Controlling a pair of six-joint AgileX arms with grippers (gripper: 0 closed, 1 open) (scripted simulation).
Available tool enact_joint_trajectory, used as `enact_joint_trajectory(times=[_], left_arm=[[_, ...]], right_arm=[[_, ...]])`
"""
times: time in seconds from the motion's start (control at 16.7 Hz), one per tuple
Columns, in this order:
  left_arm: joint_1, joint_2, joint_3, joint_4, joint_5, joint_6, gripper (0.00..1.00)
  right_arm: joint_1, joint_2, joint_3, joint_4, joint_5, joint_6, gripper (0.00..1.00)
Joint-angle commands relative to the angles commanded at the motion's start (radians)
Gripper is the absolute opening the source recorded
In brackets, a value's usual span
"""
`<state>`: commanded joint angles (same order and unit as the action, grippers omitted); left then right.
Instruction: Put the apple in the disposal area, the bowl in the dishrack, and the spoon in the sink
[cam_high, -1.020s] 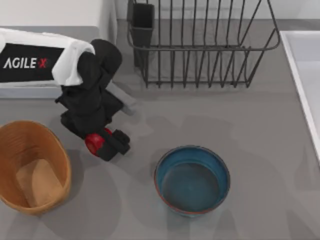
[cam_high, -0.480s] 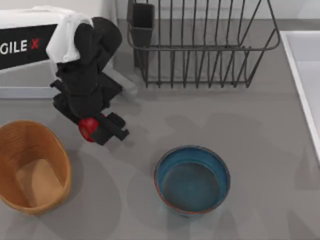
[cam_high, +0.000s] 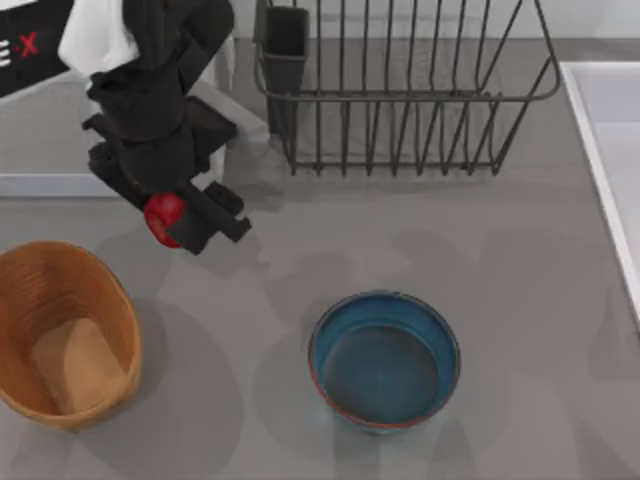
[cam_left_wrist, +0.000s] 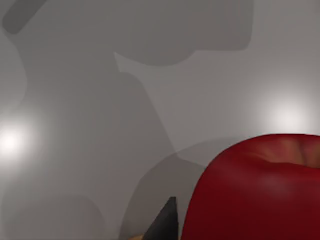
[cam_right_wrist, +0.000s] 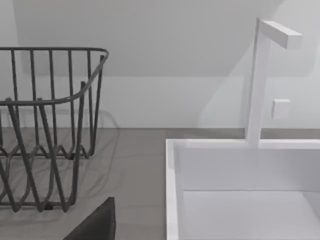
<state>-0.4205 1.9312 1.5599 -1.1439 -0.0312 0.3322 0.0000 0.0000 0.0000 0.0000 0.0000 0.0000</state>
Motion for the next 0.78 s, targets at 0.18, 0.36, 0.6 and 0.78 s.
enact_joint_trajectory(times=[0.18,0.36,0.6,0.78], left_arm=[[-0.001,0.005,0.000,-0.001,-0.003,0.012,0.00],[-0.009,0.018,0.022,-0.034,-0.020,0.104,0.00],[-0.022,0.051,0.075,-0.124,-0.065,0.371,0.00],[-0.031,0.079,0.111,-0.214,-0.112,0.662,0.00]], right_arm=[[0.000,0.000,0.000,0.000,0.000,0.000,1.00],[0.000,0.000,0.000,0.000,0.000,0.000,1.00],[0.000,0.000,0.000,0.000,0.000,0.000,1.00],[0.000,0.000,0.000,0.000,0.000,0.000,1.00]])
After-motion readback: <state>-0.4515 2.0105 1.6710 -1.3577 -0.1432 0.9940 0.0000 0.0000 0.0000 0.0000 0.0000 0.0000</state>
